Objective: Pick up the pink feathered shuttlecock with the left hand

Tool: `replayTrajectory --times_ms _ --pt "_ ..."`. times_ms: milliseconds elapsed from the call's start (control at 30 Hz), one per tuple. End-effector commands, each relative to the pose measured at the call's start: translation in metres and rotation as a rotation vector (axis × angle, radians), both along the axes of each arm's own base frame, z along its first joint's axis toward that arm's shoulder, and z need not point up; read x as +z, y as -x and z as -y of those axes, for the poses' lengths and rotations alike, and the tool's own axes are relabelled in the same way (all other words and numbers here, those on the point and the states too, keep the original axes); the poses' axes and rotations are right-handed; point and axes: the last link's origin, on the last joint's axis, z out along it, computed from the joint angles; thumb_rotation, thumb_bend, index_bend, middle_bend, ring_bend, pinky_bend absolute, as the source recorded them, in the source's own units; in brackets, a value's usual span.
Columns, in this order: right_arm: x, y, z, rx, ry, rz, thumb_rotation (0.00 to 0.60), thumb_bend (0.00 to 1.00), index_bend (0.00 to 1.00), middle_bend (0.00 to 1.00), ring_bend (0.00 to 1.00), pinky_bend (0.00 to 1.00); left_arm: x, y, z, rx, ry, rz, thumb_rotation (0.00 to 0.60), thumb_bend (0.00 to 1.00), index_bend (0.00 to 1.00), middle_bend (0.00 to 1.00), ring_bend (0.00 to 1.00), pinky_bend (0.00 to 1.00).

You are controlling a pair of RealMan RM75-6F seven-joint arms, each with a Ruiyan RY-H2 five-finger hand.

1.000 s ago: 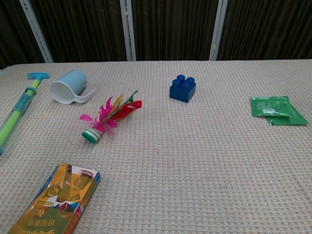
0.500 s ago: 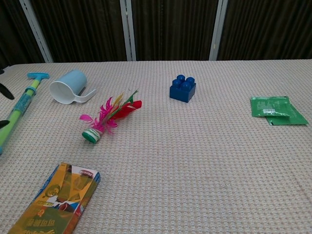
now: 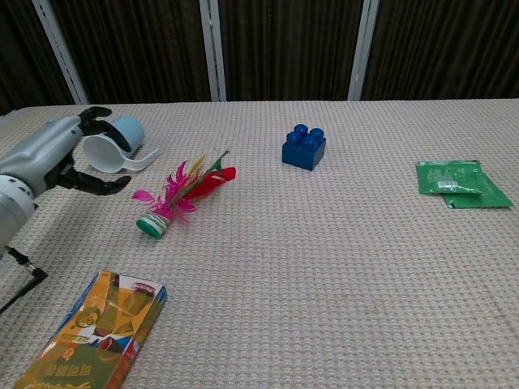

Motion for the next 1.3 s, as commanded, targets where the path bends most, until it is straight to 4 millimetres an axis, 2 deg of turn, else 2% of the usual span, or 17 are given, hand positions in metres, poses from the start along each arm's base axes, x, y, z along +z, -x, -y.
replayTrajectory --times_ms 33,167,300,800,1000,1300 --pt "0.0 0.0 0.0 0.0 -0.002 0.001 0.6 0.03 0.0 0.0 0.0 0.0 -0.017 -0.018 -0.012 0.005 0.029 0.026 0.6 0.3 0.36 0.0 0.0 0.0" --pt "0.0 0.0 0.001 0.001 -0.001 0.002 0.6 0.03 0.0 0.0 0.0 0.0 -0.03 -0.034 -0.016 -0.002 0.053 0.061 0.598 0.27 0.36 0.0 0.0 0.0" --pt "-0.001 0.0 0.0 0.0 -0.012 0.01 0.6 0.03 0.0 0.0 0.0 0.0 -0.033 -0.044 -0.017 -0.026 0.032 0.054 0.586 0.24 0.35 0.0 0.0 0.0" --pt "0.001 -0.002 -0.004 0.019 -0.024 0.022 0.6 0.04 0.0 0.0 0.0 0.0 -0.045 -0.025 -0.026 0.032 0.008 -0.041 0.577 0.2 0.32 0.0 0.0 0.0" --pt "0.002 -0.004 -0.006 0.028 -0.031 0.028 0.6 0.04 0.0 0.0 0.0 0.0 -0.06 -0.036 -0.03 0.006 0.047 -0.003 0.578 0.19 0.32 0.0 0.0 0.0" --pt "0.002 -0.002 -0.005 0.023 -0.041 0.031 0.6 0.04 0.0 0.0 0.0 0.0 -0.065 -0.049 -0.031 -0.013 0.043 0.024 0.578 0.19 0.32 0.0 0.0 0.0"
